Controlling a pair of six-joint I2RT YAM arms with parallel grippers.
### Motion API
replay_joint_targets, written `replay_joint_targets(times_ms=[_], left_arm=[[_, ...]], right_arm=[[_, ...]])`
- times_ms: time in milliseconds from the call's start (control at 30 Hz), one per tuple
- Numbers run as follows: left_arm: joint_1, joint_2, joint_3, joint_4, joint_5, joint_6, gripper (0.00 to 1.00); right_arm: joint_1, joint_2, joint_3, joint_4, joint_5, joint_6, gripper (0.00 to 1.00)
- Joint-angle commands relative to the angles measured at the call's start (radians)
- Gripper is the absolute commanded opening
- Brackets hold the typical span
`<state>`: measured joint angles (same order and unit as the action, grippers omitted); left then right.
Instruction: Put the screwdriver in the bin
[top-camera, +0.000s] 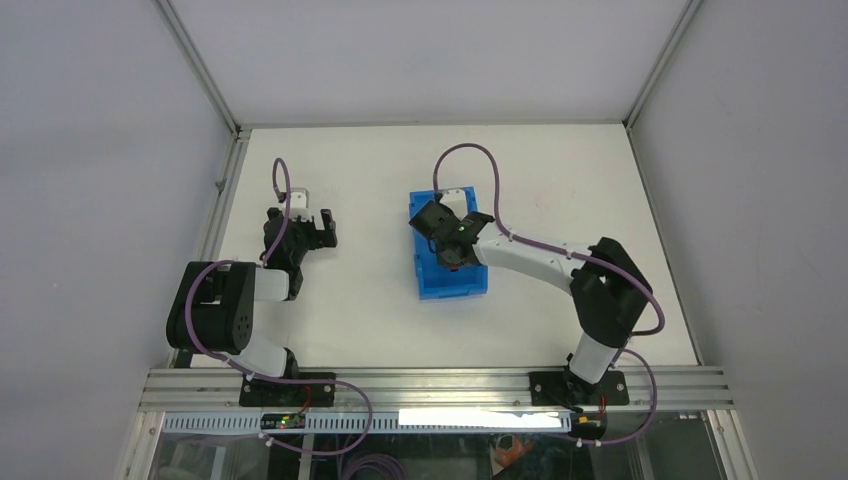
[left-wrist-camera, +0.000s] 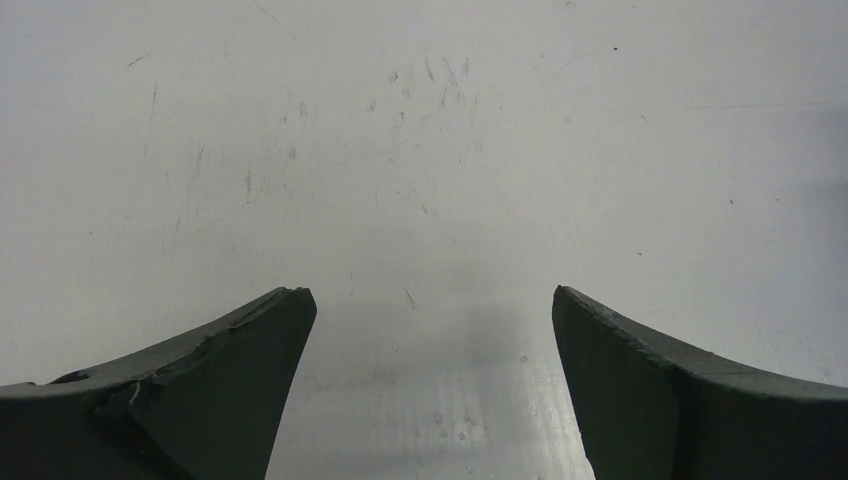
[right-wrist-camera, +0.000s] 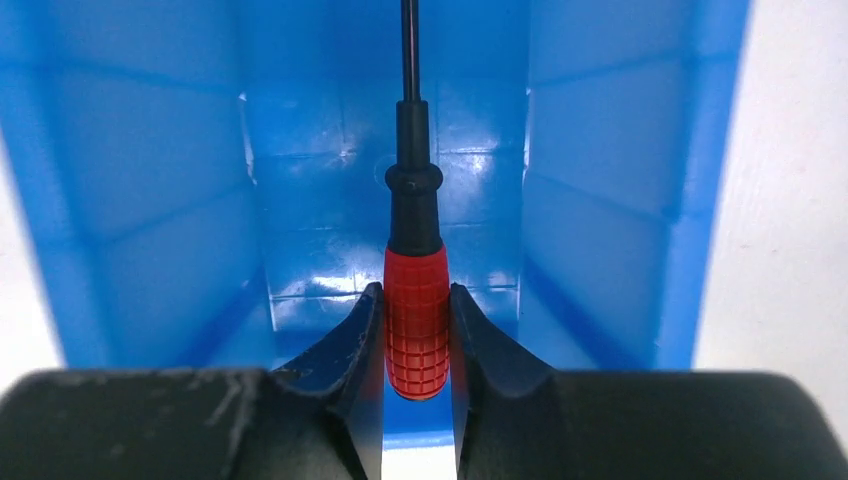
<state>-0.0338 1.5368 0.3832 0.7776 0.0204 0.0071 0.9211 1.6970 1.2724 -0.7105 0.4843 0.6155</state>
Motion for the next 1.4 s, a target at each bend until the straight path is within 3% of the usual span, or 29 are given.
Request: replay_joint_targets(times_ms=[0,400,767,933,967,1000,1067,1367], left_arm=[[-0.009,-0.029,0.0,0.026,0.006,-0.016,0.99],[-0.009,-0.029,0.0,0.026,0.005,-0.017,0.99],[-0.009,-0.03,0.0,0.026,0.005,-0.017,0.99],[-0.008,-0.029,0.0,0.026,0.006,-0.017,0.99],[-0.009,-0.029,0.0,0.026,0.005,-0.018,0.99],[-0.009,-0.029,0.0,0.026,0.006,-0.017,0.99],[-0.008,-0.029,0.0,0.027,0.006,-0.016,0.99],[-0.008,-0.03,0.0,0.026,0.005,-0.017,0.99]], right_arm=[[0.006,0.047,-0.005,0.075,0.017,0.085,0.2],[-0.017,0.192,0.034,0.057,-0.002,0.13,0.39],[-0.016,0.014,0.172,-0.012,0.126,0.009,0.48],[-0.019,-0.142,0.173,0.033,0.184,-0.123,0.69],[-0.024,-0.171,0.164,0.033,0.205,-0.15,0.8],[-0.036,-0.2,0.156,0.028,0.219,-0.168,0.85],[-0.083,-0.257,0.134,0.004,0.217,-0.198,0.98],[-0.551,-0.491,-0.03,-0.054,0.055,-0.306,0.99]])
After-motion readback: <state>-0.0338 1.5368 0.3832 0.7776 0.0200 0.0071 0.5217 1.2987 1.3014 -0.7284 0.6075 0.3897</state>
